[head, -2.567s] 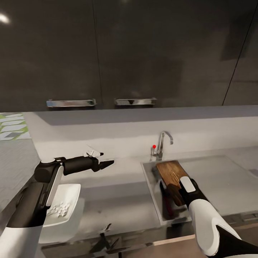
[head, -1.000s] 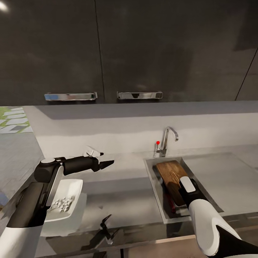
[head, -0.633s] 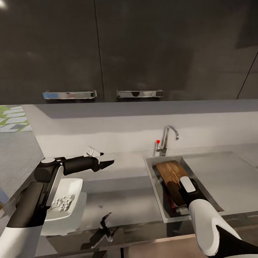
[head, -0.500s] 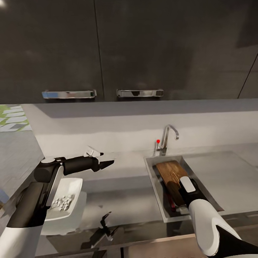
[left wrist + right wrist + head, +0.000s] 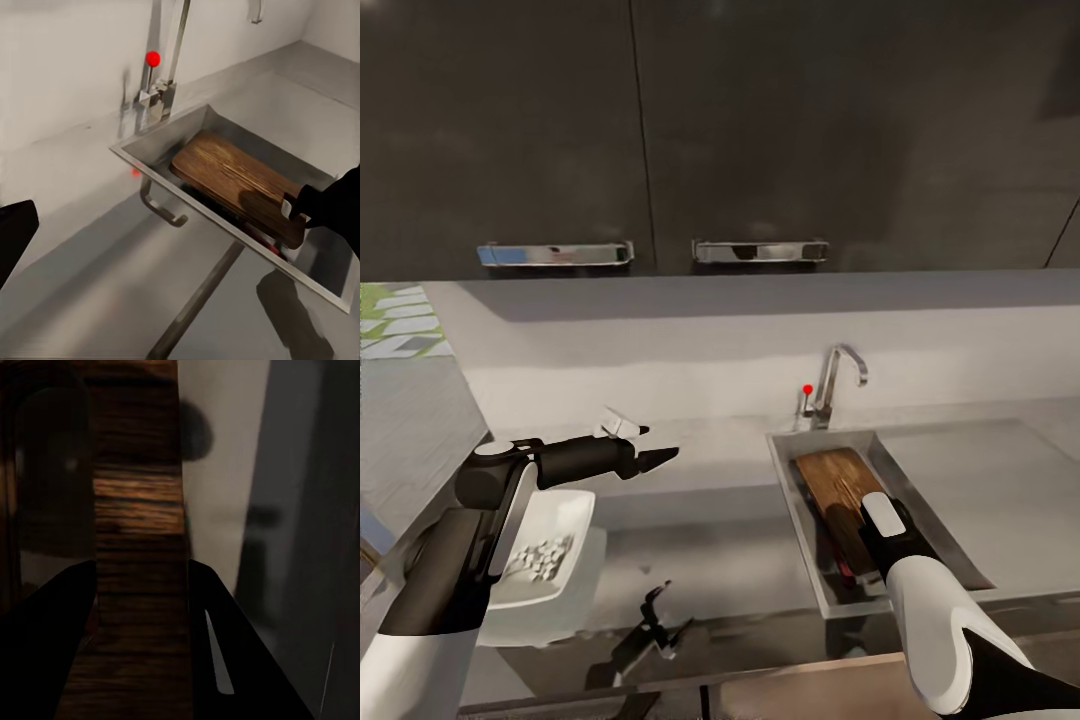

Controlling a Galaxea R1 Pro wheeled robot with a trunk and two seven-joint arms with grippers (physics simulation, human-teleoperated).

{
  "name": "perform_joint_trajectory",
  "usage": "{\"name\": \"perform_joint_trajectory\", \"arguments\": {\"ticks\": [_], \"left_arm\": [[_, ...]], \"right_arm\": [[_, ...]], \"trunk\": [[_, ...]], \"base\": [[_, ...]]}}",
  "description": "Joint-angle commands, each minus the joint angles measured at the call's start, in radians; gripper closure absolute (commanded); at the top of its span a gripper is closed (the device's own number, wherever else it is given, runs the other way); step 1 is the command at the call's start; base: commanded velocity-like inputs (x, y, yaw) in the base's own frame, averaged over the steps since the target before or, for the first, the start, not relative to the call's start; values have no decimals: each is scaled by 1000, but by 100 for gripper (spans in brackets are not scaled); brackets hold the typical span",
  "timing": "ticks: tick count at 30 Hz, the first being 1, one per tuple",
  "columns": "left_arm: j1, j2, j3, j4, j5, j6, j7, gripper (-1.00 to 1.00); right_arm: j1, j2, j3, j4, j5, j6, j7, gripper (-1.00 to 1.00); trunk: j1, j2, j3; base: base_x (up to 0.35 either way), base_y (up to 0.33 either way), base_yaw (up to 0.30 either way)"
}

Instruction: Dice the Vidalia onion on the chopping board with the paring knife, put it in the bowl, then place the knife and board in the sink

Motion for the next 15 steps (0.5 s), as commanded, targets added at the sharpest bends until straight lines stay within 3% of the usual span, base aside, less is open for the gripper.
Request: {"name": "perform_joint_trajectory", "arguments": {"ticks": [1,15], "left_arm": [[-1,1,-1,-1,3,7,-1,-100],[-1,1,-1,-1,3,8,-1,-100]], "right_arm": [[-1,1,-4,-3,2,10,-3,100],[-1,1,-4,-3,2,10,-3,100]], "trunk": [[1,-2,-4],[1,-2,-25]], "base": [[0,0,64],[0,0,27]]}}
